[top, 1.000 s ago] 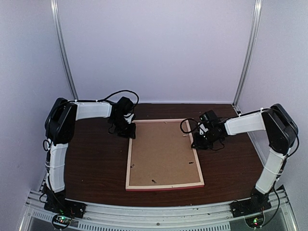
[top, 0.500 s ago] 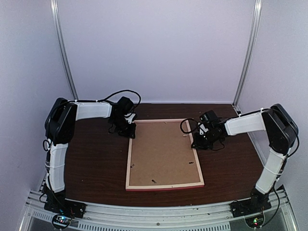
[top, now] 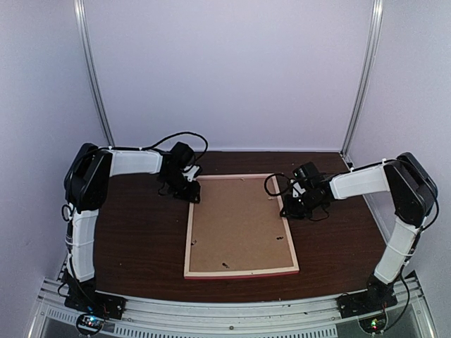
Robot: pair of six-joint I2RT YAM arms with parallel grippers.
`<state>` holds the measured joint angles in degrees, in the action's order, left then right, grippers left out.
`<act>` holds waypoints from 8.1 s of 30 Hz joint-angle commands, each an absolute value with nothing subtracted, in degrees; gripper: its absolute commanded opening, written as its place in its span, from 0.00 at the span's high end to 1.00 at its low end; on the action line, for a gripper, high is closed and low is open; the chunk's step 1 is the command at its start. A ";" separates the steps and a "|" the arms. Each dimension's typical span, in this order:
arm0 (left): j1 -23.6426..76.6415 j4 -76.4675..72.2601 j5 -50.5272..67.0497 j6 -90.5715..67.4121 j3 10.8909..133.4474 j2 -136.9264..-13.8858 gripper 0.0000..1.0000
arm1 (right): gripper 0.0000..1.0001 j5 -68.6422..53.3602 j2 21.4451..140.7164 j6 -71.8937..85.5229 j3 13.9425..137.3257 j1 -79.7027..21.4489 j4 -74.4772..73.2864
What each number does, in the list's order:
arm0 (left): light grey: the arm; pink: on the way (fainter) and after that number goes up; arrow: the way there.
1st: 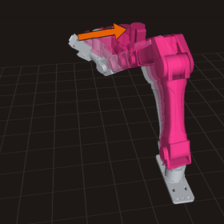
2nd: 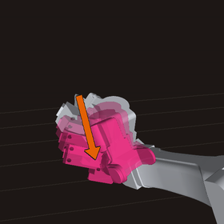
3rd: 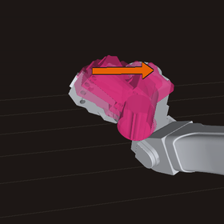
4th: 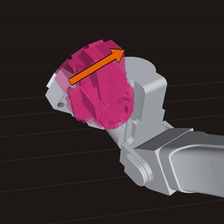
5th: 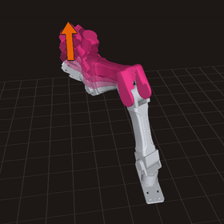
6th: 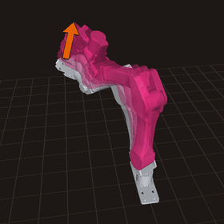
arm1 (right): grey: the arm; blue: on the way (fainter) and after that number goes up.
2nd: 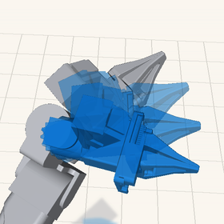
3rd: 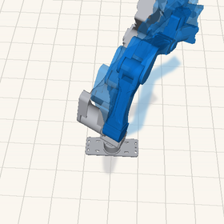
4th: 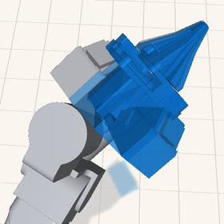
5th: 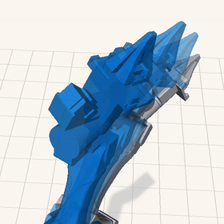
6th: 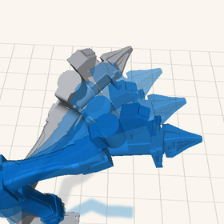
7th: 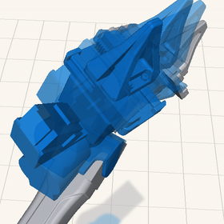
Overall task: Put the photo into the frame
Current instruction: Press the fastener onto the backboard, then adjust the photo frame at the center of the board, then press the fastener onto the backboard.
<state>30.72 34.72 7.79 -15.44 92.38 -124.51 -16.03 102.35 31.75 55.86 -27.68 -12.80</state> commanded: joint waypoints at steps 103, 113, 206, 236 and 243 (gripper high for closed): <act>40.41 28.94 14.92 -19.09 64.80 -101.18 0.23 | 0.89 -13.50 102.55 31.29 51.06 -28.65 -15.63; 38.59 31.88 6.35 -22.43 74.54 -106.87 0.22 | 0.89 -13.14 102.71 31.15 51.94 -28.62 -15.99; 35.51 31.94 2.59 -27.70 68.89 -110.03 0.87 | 0.39 -5.79 101.86 25.85 66.67 -34.02 -26.76; 35.51 31.37 3.89 -27.07 68.99 -109.22 0.87 | 0.41 -6.80 113.64 20.38 78.00 -33.00 -32.11; 35.51 31.29 4.15 -26.81 69.17 -109.33 0.87 | 0.46 -6.31 115.28 21.44 79.90 -32.58 -32.16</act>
<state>35.29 27.03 0.84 -29.28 69.97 -109.38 -6.92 113.78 20.95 77.82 -33.08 -31.92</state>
